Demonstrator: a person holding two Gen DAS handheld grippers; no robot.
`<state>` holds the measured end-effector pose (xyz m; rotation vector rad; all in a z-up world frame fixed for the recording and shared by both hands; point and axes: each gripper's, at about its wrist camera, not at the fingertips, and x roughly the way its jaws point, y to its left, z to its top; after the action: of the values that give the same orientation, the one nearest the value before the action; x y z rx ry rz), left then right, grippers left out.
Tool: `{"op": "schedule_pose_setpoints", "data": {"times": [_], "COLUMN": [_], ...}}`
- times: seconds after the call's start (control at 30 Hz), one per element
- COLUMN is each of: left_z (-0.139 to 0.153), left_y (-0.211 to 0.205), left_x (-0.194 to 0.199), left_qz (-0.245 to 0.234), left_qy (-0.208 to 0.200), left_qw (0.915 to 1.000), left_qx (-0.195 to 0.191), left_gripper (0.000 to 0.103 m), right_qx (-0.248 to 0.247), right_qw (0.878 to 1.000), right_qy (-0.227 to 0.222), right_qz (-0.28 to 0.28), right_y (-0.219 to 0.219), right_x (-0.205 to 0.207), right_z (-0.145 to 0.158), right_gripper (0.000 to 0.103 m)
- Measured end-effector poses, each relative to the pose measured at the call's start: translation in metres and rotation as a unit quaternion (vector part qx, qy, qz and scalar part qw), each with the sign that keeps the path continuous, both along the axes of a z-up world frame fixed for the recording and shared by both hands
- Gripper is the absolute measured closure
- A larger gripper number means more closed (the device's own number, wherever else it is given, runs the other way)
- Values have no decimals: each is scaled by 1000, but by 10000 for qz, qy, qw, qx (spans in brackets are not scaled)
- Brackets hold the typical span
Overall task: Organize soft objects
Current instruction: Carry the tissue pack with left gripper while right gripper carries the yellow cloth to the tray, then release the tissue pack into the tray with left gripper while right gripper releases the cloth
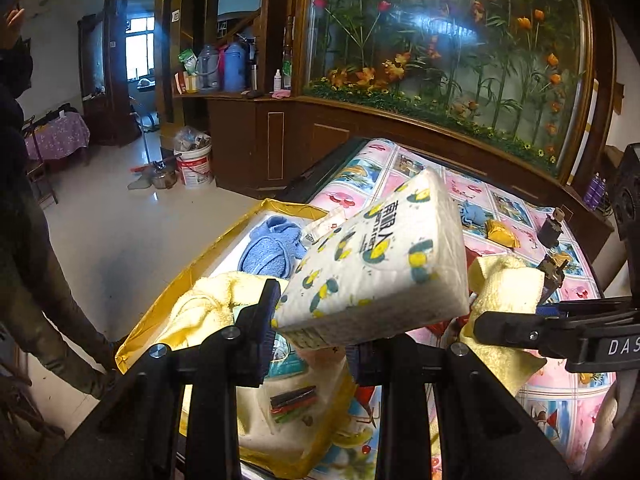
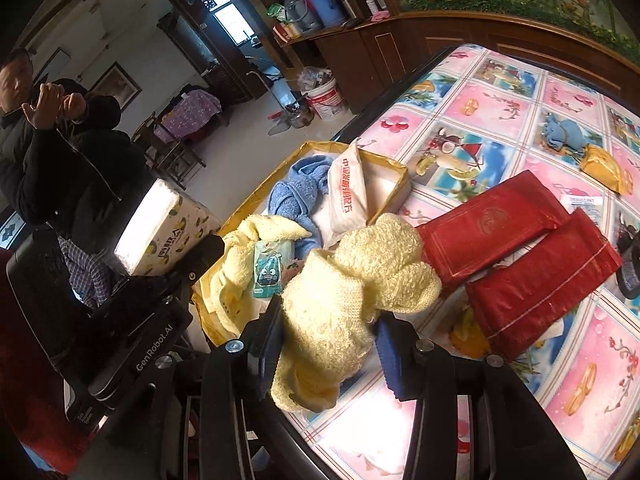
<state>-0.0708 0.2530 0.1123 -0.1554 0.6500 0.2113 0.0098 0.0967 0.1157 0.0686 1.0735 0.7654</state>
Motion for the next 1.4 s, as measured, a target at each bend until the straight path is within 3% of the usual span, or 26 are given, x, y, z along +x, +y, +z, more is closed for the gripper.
{"op": "schedule_pose_setpoints", "data": {"times": [0.33,0.73,0.9,1.0,1.17,1.27,1.4], "left_z": [-13,-52,-70,-68,-54,-48,-40], "left_y": [17,48,61,67,65,65,66], "left_x": [14,50,55,47,38,35,30], "left_qz": [30,17,262,276,220,168,168], "left_qy": [209,814,1046,910,617,534,447], "left_qw": [9996,9921,9865,9854,9871,9871,9871], "left_qx": [-178,-953,-1232,-1414,-1461,-1497,-1529], "left_gripper": [76,76,76,70,42,40,40], "right_qx": [46,-56,-283,-383,-333,-348,105], "right_qw": [9999,9998,9994,9989,9984,9983,9995], "right_qy": [47,188,193,244,420,436,283], "right_qz": [76,34,-26,-84,-164,-187,-105], "right_y": [24,63,84,95,107,111,100], "right_x": [19,62,90,109,130,135,127], "right_z": [-6,-21,-36,-50,-71,-73,-52], "right_gripper": [59,58,58,58,58,58,60]}}
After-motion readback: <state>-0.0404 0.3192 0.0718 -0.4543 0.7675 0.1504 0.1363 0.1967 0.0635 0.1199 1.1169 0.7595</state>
